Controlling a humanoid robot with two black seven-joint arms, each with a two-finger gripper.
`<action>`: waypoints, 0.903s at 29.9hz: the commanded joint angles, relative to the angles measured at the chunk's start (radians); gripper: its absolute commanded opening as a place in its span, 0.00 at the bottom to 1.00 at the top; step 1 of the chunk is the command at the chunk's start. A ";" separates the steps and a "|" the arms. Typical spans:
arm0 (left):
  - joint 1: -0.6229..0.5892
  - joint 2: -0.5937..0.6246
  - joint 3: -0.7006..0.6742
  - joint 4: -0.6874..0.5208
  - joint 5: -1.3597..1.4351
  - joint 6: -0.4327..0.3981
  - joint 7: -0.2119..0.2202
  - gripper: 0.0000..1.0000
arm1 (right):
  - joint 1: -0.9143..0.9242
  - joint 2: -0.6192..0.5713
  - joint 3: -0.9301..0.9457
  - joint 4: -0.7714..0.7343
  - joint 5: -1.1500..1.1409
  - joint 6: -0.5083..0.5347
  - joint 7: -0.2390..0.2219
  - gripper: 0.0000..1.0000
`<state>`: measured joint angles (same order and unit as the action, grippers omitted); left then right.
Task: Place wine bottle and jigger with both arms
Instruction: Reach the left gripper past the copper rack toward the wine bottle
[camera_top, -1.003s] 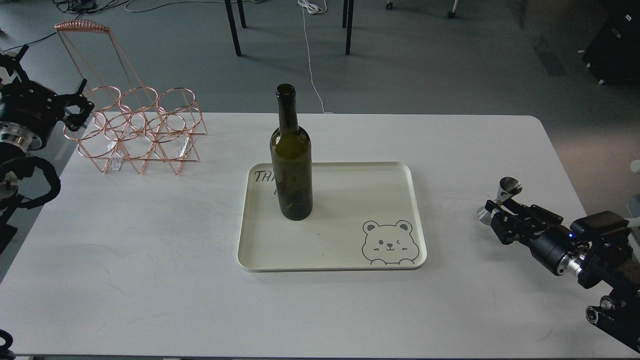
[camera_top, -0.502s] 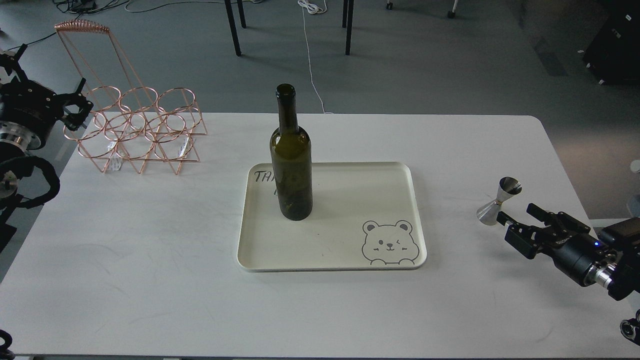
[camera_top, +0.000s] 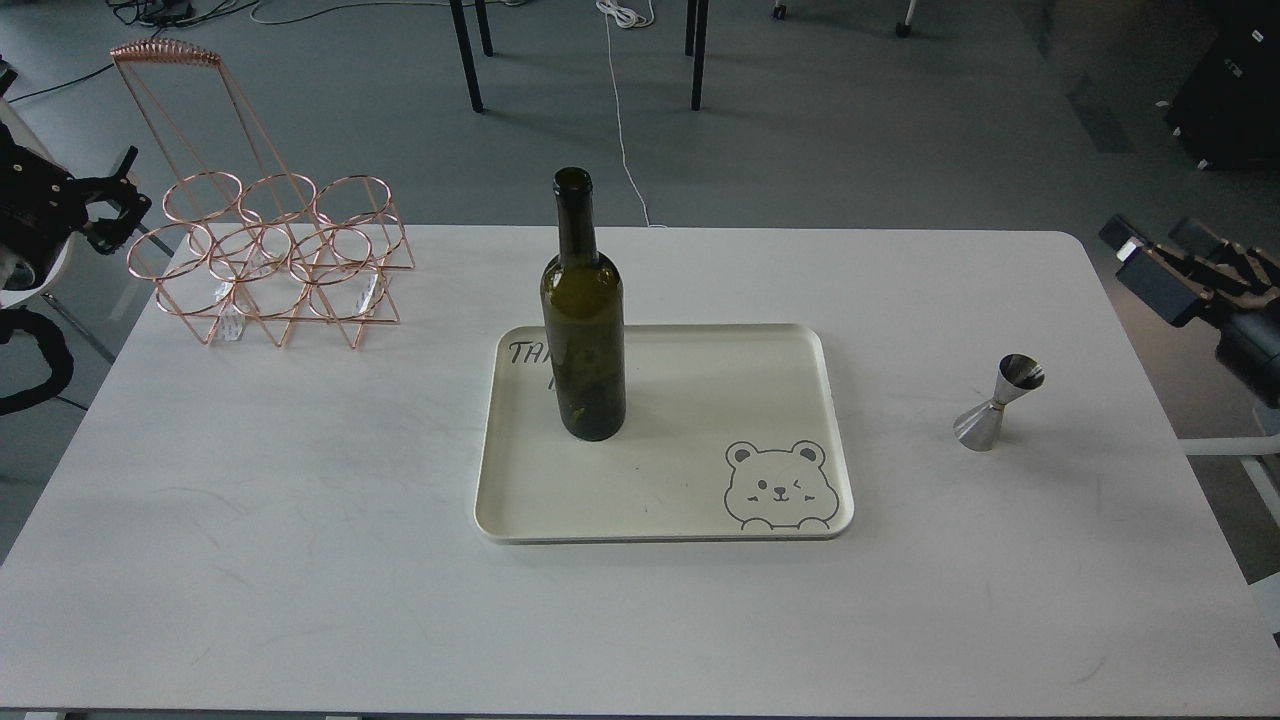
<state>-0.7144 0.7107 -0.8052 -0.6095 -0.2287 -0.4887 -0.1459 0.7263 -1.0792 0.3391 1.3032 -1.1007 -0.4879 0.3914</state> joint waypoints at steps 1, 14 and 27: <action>0.006 0.050 0.000 -0.074 0.006 0.000 0.000 0.99 | 0.132 0.099 0.003 -0.106 0.191 0.069 0.000 0.97; 0.009 0.246 0.132 -0.449 0.192 0.000 -0.012 0.98 | 0.237 0.383 0.215 -0.705 0.626 0.583 -0.006 0.97; -0.010 0.262 0.129 -0.829 0.774 0.000 -0.011 0.98 | 0.174 0.467 0.228 -0.962 1.232 0.977 -0.008 0.99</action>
<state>-0.7142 1.0068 -0.6751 -1.3934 0.3988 -0.4889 -0.1584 0.9205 -0.6610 0.5643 0.4217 0.0385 0.4498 0.3851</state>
